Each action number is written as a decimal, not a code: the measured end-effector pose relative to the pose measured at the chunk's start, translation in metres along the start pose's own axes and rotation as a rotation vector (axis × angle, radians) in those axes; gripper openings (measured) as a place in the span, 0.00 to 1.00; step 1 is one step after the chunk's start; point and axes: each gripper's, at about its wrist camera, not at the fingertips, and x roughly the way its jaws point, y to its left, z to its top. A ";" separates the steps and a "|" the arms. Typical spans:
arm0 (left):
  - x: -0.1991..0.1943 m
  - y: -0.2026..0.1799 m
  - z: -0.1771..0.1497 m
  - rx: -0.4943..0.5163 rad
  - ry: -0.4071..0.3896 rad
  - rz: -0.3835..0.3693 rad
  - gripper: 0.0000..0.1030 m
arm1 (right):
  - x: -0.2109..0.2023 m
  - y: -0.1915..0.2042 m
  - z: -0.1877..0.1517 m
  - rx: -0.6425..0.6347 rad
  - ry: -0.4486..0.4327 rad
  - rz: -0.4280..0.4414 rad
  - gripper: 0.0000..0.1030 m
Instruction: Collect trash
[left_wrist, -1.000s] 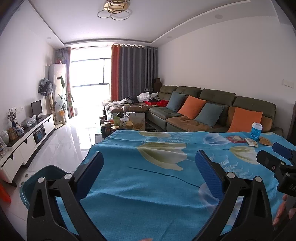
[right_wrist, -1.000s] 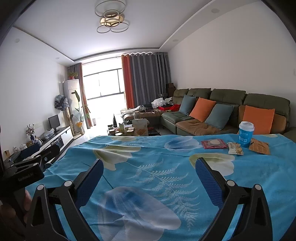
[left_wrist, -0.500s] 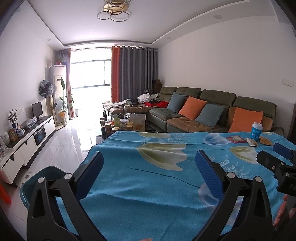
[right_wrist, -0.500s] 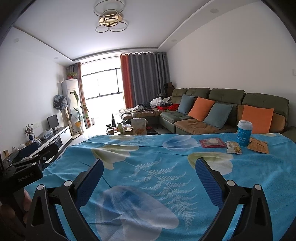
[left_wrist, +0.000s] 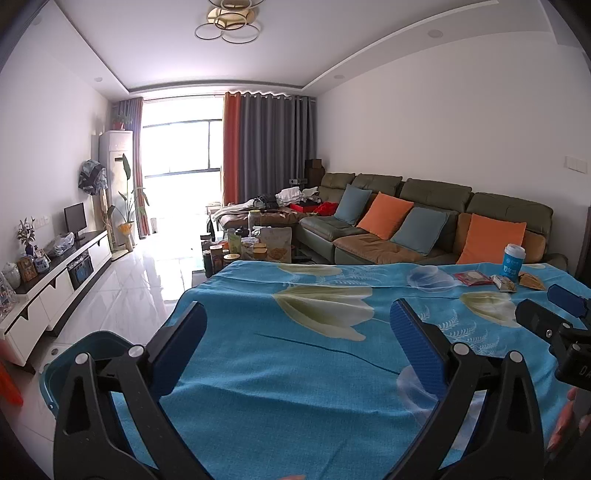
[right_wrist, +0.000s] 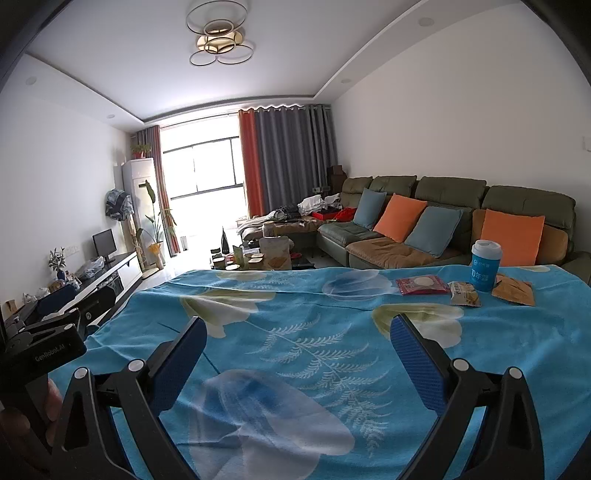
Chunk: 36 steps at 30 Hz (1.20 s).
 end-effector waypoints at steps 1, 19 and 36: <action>0.000 0.000 0.000 0.000 0.000 0.001 0.95 | 0.000 0.000 0.000 0.000 0.001 -0.001 0.93; 0.000 0.001 -0.001 0.003 -0.002 0.004 0.95 | -0.001 0.000 -0.001 0.002 0.001 -0.003 0.93; 0.003 0.005 -0.004 -0.001 0.006 0.011 0.95 | -0.001 -0.001 -0.002 0.004 0.003 -0.004 0.93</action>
